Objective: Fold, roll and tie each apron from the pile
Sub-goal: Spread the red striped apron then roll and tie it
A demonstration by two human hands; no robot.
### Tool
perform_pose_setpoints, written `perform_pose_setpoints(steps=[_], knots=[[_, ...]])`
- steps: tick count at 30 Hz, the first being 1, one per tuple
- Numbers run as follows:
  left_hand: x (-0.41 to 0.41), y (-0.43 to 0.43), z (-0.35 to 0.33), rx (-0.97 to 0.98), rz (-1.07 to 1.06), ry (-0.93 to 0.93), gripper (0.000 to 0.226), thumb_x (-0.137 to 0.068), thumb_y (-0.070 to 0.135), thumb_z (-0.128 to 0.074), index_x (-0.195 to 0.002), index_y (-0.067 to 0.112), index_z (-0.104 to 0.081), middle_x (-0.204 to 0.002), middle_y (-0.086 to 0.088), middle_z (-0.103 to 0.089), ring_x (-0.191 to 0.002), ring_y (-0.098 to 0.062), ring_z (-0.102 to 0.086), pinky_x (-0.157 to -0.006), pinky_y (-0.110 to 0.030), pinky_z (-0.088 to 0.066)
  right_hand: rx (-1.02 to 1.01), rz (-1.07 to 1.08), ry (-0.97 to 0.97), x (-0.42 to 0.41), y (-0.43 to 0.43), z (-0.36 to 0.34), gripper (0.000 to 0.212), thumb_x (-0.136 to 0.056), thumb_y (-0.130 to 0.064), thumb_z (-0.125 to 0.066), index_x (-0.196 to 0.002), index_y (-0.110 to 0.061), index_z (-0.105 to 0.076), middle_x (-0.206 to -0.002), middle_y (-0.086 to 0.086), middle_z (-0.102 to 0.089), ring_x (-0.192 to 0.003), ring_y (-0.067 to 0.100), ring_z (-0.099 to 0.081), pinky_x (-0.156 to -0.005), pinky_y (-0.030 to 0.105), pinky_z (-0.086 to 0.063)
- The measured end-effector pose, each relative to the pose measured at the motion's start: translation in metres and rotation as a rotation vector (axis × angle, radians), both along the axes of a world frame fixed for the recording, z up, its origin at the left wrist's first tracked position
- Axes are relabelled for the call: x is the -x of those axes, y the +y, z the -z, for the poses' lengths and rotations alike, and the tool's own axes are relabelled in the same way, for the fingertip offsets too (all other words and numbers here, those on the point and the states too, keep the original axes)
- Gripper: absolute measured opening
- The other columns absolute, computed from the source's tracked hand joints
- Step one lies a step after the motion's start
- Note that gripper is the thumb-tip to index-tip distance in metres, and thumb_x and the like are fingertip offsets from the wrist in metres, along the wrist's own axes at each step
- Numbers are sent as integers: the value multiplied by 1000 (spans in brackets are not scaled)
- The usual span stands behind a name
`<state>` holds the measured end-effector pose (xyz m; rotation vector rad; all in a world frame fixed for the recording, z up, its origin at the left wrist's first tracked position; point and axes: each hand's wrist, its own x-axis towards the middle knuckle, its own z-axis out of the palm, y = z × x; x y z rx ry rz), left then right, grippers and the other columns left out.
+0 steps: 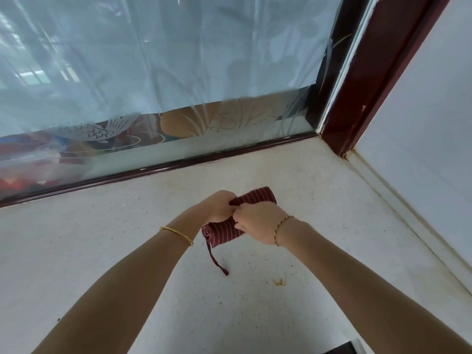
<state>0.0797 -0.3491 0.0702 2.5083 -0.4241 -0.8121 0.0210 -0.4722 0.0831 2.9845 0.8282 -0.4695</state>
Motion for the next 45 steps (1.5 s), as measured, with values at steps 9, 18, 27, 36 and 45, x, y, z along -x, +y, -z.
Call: perform_pose_setpoints(steps=[9,18,27,36,45], knots=[[4,4,-7,34,335,174,22,-96,25,-52,-113,15,-58,-95,5,-58,-89,-14,-54,-81,-26,-42,-282,202,-18,-18,-33,-9,21,-85,-39,-64,-85,-20,-53,-90,-4,-53,-77,16,-52,-64,22,-37],[9,-3,7,19,362,32,18,-87,20,-62,-103,12,-64,-91,2,-62,-88,-17,-56,-74,-24,-42,-527,448,460,-18,-42,18,27,-91,-23,-59,-68,-19,-45,-71,-4,-41,-63,8,-37,-58,21,-28],[27,-9,21,-164,406,-592,25,-90,24,-52,-113,14,-54,-108,-2,-50,-106,-19,-44,-85,-29,-44,-702,833,501,-20,-49,47,31,-91,-19,-60,-65,-14,-44,-70,0,-45,-64,11,-43,-62,23,-36],[33,-1,34,106,456,-505,54,-88,45,-57,-137,29,-39,-125,6,-48,-114,-13,-36,-101,-29,-33,-1290,1503,1022,-8,-67,52,23,-94,-12,-52,-73,-3,-53,-56,6,-55,-52,17,-53,-53,25,-47],[25,-5,43,918,-590,523,33,-94,14,-55,-125,5,-47,-116,-16,-63,-104,-29,-63,-87,-41,-53,-1136,1088,601,2,-60,63,27,-98,-21,-49,-75,-8,-53,-60,4,-54,-37,5,-32,-34,17,-25]])
